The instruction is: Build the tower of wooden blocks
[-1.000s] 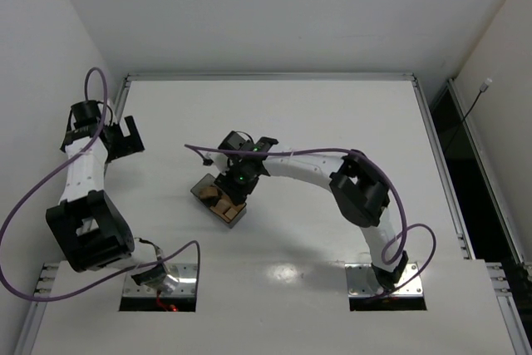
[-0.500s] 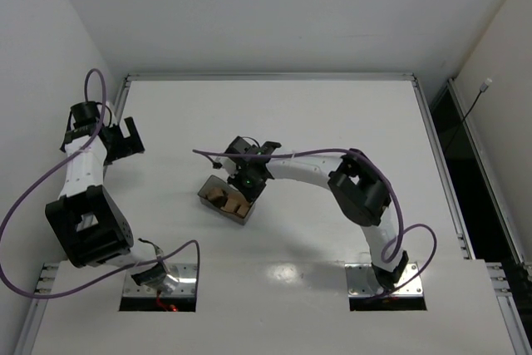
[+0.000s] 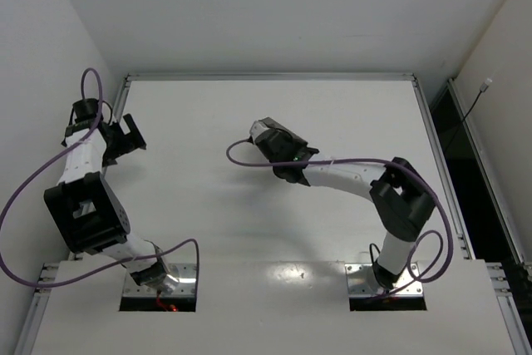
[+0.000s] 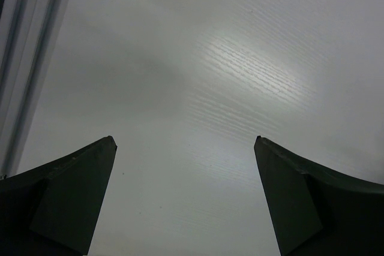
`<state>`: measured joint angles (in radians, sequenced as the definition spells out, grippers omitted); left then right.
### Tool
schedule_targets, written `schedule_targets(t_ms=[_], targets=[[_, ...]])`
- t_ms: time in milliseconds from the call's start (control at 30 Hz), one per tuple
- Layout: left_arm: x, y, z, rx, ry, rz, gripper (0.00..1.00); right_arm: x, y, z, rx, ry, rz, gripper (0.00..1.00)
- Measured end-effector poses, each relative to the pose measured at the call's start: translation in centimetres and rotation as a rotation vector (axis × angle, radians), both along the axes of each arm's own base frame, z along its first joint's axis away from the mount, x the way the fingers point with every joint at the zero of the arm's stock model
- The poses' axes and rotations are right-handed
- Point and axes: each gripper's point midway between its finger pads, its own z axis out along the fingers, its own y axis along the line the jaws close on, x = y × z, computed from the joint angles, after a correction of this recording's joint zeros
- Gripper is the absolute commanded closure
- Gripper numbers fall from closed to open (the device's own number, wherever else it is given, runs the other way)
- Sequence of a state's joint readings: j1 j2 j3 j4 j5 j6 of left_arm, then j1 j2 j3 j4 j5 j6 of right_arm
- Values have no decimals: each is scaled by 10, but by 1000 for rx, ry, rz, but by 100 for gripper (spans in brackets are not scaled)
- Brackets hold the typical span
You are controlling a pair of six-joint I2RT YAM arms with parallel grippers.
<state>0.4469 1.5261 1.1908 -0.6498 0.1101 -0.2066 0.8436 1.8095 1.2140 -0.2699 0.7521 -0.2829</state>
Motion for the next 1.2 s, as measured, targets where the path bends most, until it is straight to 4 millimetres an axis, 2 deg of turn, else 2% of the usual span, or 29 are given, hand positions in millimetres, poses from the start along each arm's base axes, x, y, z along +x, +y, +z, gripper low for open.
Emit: schedule_targets(t_ms=[100, 267, 433, 567, 667, 800, 900, 1000, 1133, 1200], targets=[[-1, -2, -6, -19, 18, 5, 0, 4, -25, 11, -154, -143, 23, 100], [-2, -3, -7, -26, 24, 8, 0, 1, -44, 2, -390, -213, 84, 100], [-2, -3, -7, -27, 24, 8, 0, 6, -26, 11, -453, -305, 97, 100], [-2, -3, -6, -25, 22, 7, 0, 0, -7, 11, -495, -365, 140, 100], [-2, -3, -5, -24, 22, 6, 0, -24, 3, 10, -517, -395, 191, 100], [-1, -3, -1, -23, 17, 5, 0, -70, 15, -6, -572, -404, 319, 100], [-1, -4, -1, -27, 18, 3, 0, -86, 17, -6, -591, -415, 338, 100], [-2, -5, -1, -34, 19, -1, 0, -91, 11, 3, -581, -430, 315, 100], [0, -7, 3, -50, 22, -9, 0, -78, 14, 12, -547, -465, 239, 100], [6, -5, 9, -47, 12, -10, 0, -79, 12, 15, -547, -476, 227, 100]])
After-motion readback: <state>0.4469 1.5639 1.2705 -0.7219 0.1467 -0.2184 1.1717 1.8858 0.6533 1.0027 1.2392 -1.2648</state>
